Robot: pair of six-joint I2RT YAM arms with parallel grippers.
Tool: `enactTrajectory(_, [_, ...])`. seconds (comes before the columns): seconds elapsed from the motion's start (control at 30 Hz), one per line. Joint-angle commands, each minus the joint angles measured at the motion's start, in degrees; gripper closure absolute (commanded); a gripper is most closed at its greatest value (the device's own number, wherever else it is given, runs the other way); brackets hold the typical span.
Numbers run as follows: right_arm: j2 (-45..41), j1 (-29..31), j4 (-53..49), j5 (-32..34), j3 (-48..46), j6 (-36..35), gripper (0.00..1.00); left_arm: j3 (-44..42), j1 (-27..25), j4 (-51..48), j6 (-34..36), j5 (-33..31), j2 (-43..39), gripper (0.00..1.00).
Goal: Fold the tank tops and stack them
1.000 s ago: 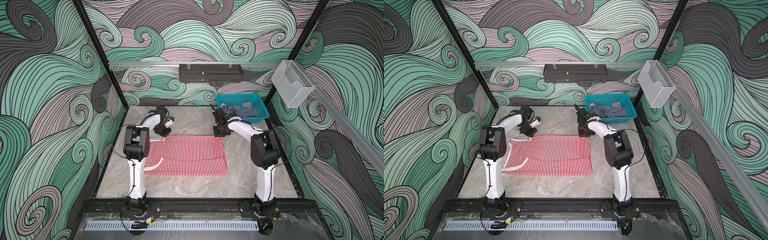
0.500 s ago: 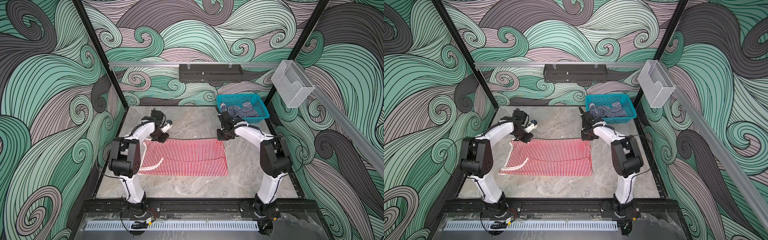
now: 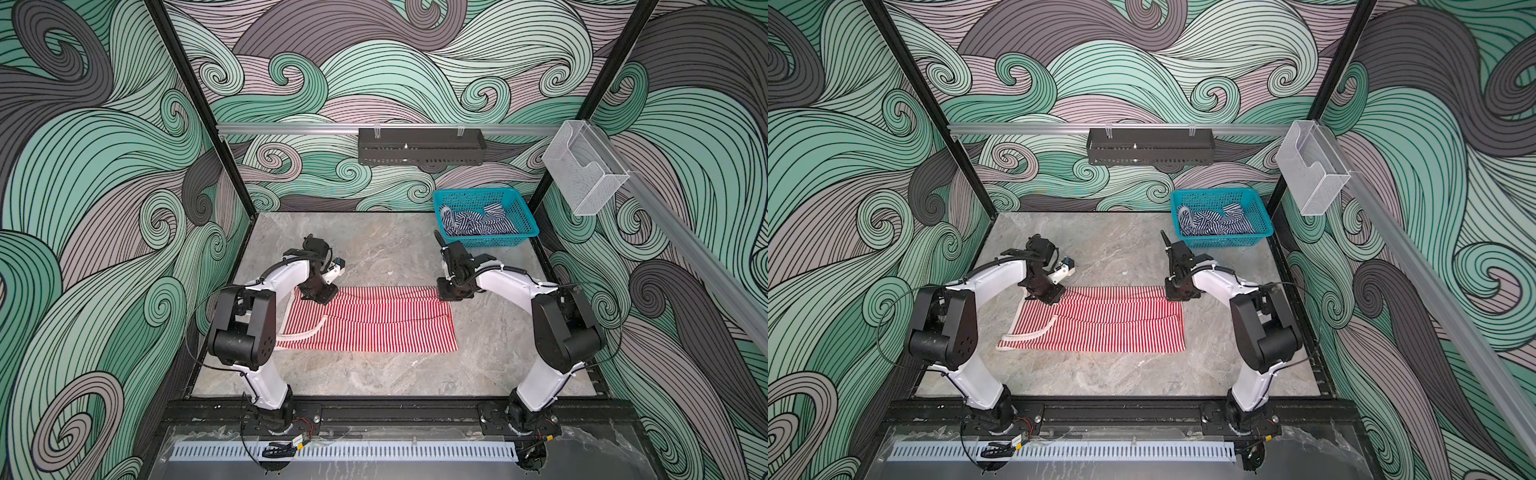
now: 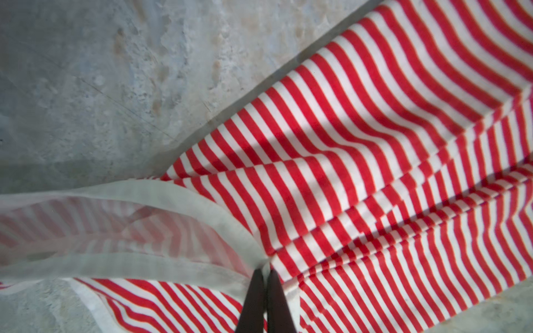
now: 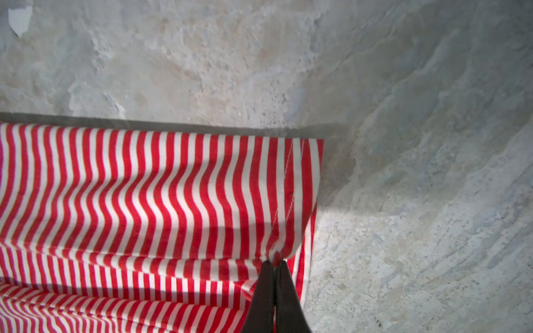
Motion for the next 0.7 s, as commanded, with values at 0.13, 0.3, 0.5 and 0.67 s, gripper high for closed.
enactTrajectory(0.13, [-3.80, 2.06, 0.68, 0.24, -3.53, 1.53, 1.00, -2.68, -1.78, 0.55, -1.24, -0.37, -2.66, 1.00])
enactTrajectory(0.3, [-5.03, 2.04, 0.81, 0.94, -6.17, 2.01, 1.00, -4.25, -2.36, 0.80, -1.24, -1.34, -3.55, 1.00])
enactTrajectory(0.5, [-7.90, 2.01, 0.51, 2.71, -9.18, 2.19, 1.00, -6.24, -2.44, 2.00, -1.51, -4.03, -5.18, 1.00])
enactTrajectory(0.67, [-9.87, 1.99, -0.12, 2.78, -10.84, 2.32, 1.00, -8.04, -2.44, 2.41, -1.11, -5.07, -6.22, 1.00])
